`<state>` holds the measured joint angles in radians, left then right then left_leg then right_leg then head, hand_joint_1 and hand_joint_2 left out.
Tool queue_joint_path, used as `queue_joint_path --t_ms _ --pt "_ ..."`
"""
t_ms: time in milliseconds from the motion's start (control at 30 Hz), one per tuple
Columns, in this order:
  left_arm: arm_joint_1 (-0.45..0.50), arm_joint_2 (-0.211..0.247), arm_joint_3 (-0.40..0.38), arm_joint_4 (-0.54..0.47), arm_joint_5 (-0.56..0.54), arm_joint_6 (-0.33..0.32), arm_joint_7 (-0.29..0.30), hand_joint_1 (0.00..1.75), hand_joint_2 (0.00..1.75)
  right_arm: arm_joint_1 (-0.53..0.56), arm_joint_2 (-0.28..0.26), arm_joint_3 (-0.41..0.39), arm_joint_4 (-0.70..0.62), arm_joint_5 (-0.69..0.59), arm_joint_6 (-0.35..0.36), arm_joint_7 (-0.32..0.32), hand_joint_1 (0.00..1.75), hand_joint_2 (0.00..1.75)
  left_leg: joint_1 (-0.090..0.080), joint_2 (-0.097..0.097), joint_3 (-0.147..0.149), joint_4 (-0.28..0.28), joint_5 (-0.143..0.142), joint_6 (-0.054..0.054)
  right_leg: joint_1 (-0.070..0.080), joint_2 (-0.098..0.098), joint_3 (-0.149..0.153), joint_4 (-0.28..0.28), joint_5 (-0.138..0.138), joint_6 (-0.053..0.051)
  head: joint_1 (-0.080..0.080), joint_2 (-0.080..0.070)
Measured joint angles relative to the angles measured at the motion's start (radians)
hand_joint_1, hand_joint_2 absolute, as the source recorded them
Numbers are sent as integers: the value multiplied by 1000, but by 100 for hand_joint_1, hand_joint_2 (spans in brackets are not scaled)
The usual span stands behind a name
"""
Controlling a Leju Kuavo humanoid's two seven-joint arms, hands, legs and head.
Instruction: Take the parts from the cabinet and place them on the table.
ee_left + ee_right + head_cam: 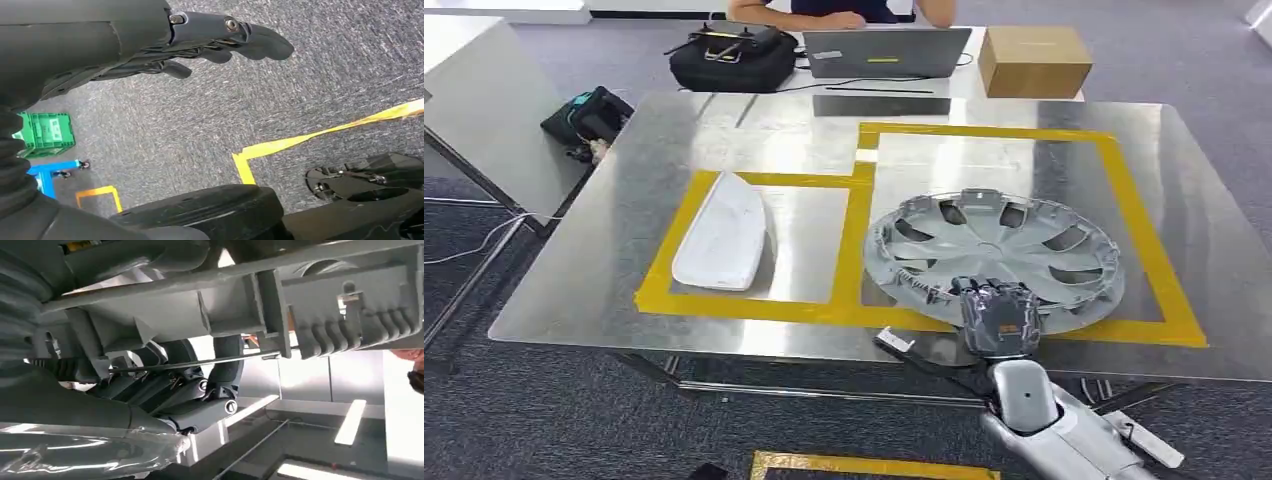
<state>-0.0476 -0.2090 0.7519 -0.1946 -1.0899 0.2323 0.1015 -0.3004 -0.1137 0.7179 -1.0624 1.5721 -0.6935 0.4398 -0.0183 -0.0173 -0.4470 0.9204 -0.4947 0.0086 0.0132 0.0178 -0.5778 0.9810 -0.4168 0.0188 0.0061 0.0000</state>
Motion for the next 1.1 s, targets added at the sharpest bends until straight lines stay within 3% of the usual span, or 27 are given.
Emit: queue_joint_path --t_ms 1100 --pt "0 1 -16 0 -55 23 -37 0 175 -14 -26 -15 149 -2 0 48 175 175 -1 0 0 0 0 0 -1 0 0 0 0 0 0 0"
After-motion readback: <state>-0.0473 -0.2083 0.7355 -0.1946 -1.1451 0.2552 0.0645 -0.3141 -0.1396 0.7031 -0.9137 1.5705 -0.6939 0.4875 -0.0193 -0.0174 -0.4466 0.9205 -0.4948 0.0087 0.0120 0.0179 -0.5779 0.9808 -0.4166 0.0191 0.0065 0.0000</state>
